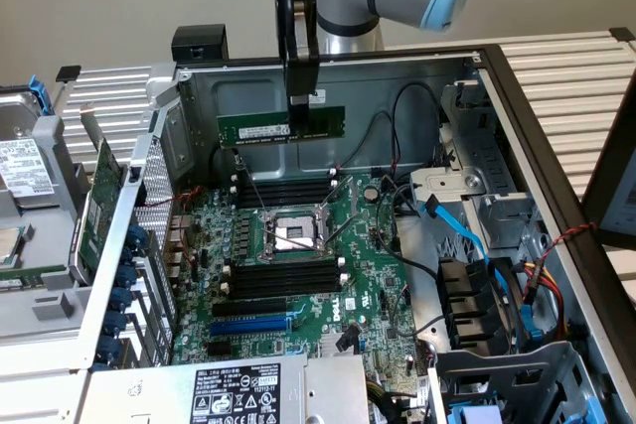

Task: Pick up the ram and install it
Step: 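Insert the ram into the slot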

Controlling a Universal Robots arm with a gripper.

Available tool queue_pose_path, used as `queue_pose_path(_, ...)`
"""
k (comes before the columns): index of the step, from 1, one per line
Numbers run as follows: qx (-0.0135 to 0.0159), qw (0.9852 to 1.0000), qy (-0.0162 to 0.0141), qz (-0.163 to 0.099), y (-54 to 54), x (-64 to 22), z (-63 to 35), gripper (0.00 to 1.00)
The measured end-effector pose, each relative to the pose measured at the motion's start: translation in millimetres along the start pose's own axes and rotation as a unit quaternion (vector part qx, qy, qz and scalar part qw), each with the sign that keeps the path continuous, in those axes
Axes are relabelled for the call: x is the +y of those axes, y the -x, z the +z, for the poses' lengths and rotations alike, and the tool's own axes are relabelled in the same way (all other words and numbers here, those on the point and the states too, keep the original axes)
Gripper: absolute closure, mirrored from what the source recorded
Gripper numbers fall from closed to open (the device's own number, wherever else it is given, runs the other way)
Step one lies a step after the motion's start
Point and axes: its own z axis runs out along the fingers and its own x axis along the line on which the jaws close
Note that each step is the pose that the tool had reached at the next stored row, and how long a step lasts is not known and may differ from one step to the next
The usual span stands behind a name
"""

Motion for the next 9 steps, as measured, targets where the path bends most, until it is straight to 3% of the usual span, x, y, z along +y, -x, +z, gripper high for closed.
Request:
queue_pose_path(7,0.0001,1.0000,-0.0001,0.000,-0.3,1.6,12.9,0.87)
queue_pose_path(9,0.0016,1.0000,0.0000,0.000,-0.3,1.7,15.6,0.87)
